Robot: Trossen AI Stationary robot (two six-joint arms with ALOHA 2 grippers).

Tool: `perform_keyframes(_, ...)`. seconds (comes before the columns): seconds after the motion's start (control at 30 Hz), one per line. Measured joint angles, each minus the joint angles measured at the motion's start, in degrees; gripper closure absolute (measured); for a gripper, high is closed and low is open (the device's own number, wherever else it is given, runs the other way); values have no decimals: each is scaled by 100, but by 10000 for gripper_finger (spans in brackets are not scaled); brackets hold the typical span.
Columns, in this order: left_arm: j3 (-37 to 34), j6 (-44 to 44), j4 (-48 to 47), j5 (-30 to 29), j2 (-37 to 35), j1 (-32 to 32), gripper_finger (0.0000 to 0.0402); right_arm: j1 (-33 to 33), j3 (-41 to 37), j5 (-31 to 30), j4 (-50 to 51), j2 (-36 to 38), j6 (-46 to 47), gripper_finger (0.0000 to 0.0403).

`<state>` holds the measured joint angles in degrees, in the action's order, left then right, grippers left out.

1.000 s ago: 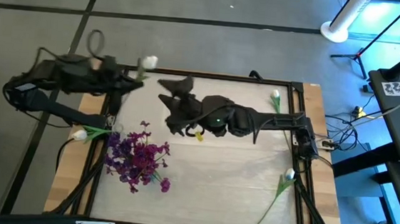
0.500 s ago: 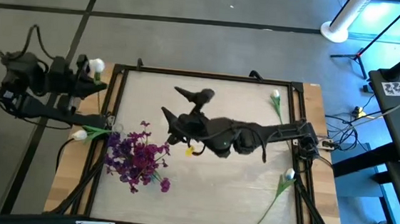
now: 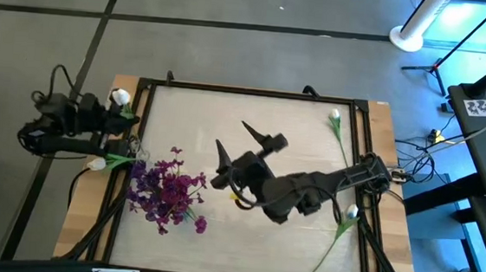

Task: Sort flowers into vase by color
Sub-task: Put the top center white flower into the transparent vase

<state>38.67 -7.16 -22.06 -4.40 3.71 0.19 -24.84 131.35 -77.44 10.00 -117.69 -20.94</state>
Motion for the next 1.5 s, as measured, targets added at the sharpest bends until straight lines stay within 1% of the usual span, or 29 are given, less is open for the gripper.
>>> perform_keyframes(0.1, -350, 26, 10, -254, -355, 1, 395, -115, 0, -271, -4, 0, 36, 61)
perform_keyframes(0.2, -439, 118, -167, -383, -343, 1, 394, -172, 0, -440, -7, 0, 39, 61)
perform_keyframes(0.53, -695, -111, -451, -363, -351, 1, 393, -181, 0, -449, 36, 0, 167, 61)
perform_keyframes(0.73, -895, -328, -497, -38, -351, 0, 392, -181, 0, -447, 38, 0, 165, 61)
perform_keyframes(0.8, -804, -451, -520, -58, -348, 0, 392, -182, 0, -447, 37, 0, 165, 61)
perform_keyframes(0.87, -588, -529, -852, -102, -353, 1, 389, -183, 0, -447, 35, 0, 165, 61)
perform_keyframes(0.97, -371, -977, -1755, -250, -348, 0, 372, -183, 0, -446, 36, 0, 165, 61)
perform_keyframes(1.1, -89, -1325, -1987, -204, -353, 2, 333, -181, 0, -445, 38, 0, 165, 61)
perform_keyframes(1.17, 12, -1553, -2366, -149, -348, 2, 311, -181, 0, -449, 39, -2, 165, 61)
perform_keyframes(1.23, 128, -1871, -2604, 22, -351, 2, 290, -182, 0, -495, 35, -2, 165, 61)
perform_keyframes(1.3, 243, -2199, -3172, 362, -351, 1, 272, -183, 0, -512, 38, -2, 163, 61)
perform_keyframes(1.37, 387, -2464, -3483, 710, -348, 1, 258, -181, 0, -513, 37, -2, 163, 61)
perform_keyframes(1.5, 841, -2788, -4197, 986, -341, 2, 241, -181, 0, -522, 36, -2, 165, 61)
